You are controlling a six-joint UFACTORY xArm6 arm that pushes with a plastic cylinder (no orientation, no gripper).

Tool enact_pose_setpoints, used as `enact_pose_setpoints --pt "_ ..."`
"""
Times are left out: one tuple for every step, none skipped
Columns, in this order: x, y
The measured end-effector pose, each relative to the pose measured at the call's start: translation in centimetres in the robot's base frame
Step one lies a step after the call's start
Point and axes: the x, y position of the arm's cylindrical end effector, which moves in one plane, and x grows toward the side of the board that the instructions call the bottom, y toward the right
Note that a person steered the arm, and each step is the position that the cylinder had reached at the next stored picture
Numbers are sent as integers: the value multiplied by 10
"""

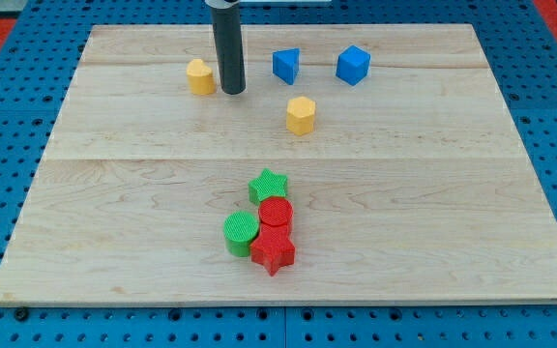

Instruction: Push the yellow heart to the top of the green star

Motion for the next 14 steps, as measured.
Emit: enact_pose_setpoints --pt "0 0" --pt "0 6" --pt "0 7" --pt "-1 16" --pt "-1 17" --pt "-1 15" --pt "-12 0" --pt "-44 -26" --pt "-71 -43" --pt "-67 -70" --pt "-26 -63" --pt "-1 -54" --pt "23 -21" --pt "55 38"
